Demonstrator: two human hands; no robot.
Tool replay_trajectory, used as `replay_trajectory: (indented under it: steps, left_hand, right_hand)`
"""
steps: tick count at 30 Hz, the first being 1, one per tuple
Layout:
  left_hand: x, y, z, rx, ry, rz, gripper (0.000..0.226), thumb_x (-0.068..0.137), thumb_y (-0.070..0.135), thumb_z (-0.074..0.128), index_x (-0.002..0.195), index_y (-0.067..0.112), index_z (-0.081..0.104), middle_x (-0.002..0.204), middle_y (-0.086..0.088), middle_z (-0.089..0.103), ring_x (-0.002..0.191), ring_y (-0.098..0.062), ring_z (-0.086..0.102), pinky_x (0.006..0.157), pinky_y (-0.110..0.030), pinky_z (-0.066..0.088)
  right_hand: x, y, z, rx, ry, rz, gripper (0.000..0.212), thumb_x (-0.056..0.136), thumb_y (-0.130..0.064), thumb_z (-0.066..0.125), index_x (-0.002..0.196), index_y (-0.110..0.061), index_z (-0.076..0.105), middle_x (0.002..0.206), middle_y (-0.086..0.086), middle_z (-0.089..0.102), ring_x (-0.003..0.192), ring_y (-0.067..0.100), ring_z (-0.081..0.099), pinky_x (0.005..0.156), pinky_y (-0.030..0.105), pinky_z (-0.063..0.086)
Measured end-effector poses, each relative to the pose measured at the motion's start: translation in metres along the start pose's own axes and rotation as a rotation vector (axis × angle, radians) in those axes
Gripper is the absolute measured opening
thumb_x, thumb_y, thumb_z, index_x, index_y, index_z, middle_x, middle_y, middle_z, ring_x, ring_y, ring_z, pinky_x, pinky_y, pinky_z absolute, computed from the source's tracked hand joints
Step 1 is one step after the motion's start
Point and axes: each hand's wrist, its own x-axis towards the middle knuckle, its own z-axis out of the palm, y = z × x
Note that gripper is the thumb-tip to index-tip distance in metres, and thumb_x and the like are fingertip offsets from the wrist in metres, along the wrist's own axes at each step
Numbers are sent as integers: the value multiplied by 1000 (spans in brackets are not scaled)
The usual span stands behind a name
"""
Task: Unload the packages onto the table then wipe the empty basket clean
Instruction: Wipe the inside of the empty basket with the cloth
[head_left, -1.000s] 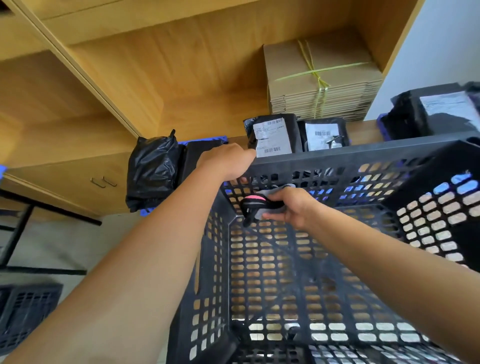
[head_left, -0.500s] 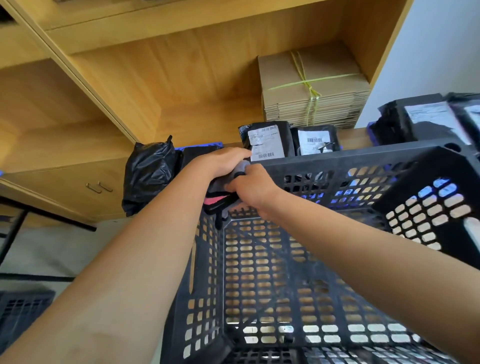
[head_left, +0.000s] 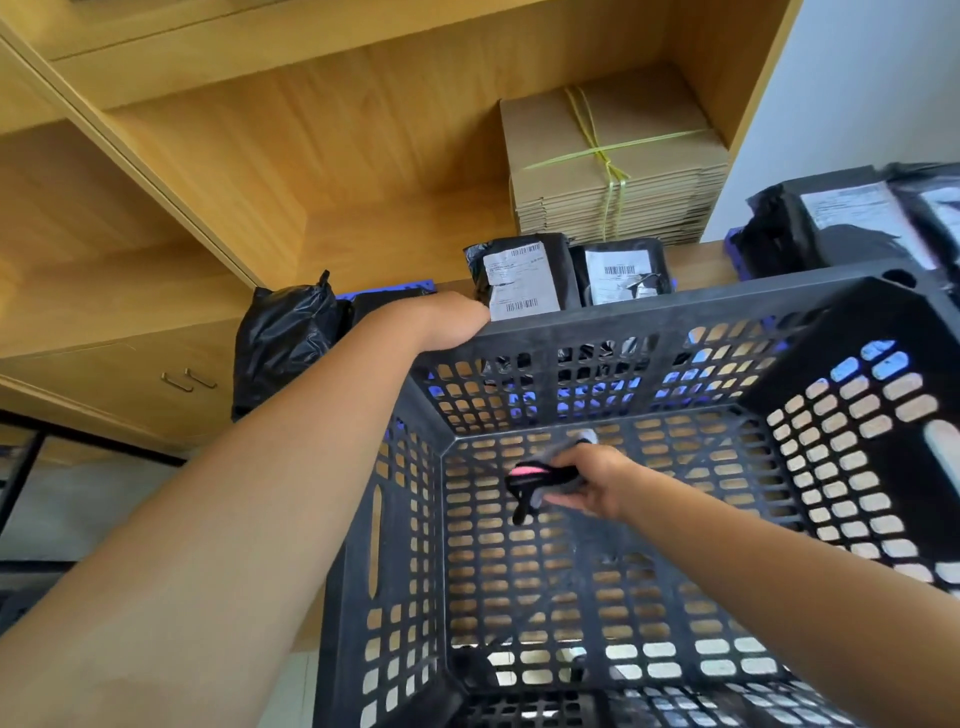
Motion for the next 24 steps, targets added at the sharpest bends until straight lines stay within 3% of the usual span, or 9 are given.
replay_trajectory:
  steps: [1,2,3,8,10,12,16,19,24]
  left_hand:
    - [3,6,2,-1,47,21,28,95,23,43,72,6,48,74,-25,38,67,-31,46,62,-31,25]
    - [6,11,5,1,88,50,28,91,19,45,65,10,40,70,2,29,70,-19,28,59,-31,23]
    - [7,17,10,17,112,80,29,91,20,46,64,12,37,67,-9,33,65,-26,35,57,-31,22]
    - [17,16,24,73,176,36,53,94,45,40,107,-4,54,92,-29,49,86,-44,57,57,-34,31]
    - [21,15,24,64,182,34,54,95,45,38,117,-2,51,103,-27,54,97,-43,58,77,-41,46]
    - [25,16,25,56,173,31,50,95,42,36,118,0,50,117,-23,53,108,-40,55,92,-44,43]
    - [30,16,22,45,106,18,33,94,43,41,90,15,57,91,-15,55,86,-30,56,68,-36,38]
    - [31,17,20,-54,68,13,28,90,40,48,71,20,44,75,-2,46,73,-24,45,66,-35,31]
    - [32,20,18,-133,-12,44,30,94,22,43,69,21,26,70,-1,28,66,-19,25,62,-34,19]
  right_hand:
    - [6,-1,-6,80,20,29,13,96,-3,56,108,-1,62,102,19,66,86,30,67,51,35,60]
    - [9,-2,-9,137,28,39,10,97,-3,55,102,-1,63,98,19,65,83,29,66,48,34,60]
    - [11,-5,-9,174,31,36,10,97,-3,55,94,-2,64,93,18,64,81,28,64,48,33,60]
    - [23,-8,11,262,-34,50,11,98,-1,55,87,0,56,88,18,60,79,30,63,60,36,58]
    - [31,-12,26,250,-53,57,14,98,-1,54,85,1,58,86,18,61,77,30,62,55,34,58]
    - [40,-21,40,245,-55,53,14,98,0,54,86,3,61,85,21,62,75,34,63,47,35,57]
    - [55,-27,58,242,25,50,14,98,5,51,85,5,55,94,27,60,93,47,62,41,46,54]
    - [48,-29,63,246,27,50,7,98,5,50,93,4,54,85,21,58,100,42,62,44,41,56]
    - [24,-34,70,361,-101,57,12,100,1,49,90,2,56,95,22,59,80,33,62,55,36,60]
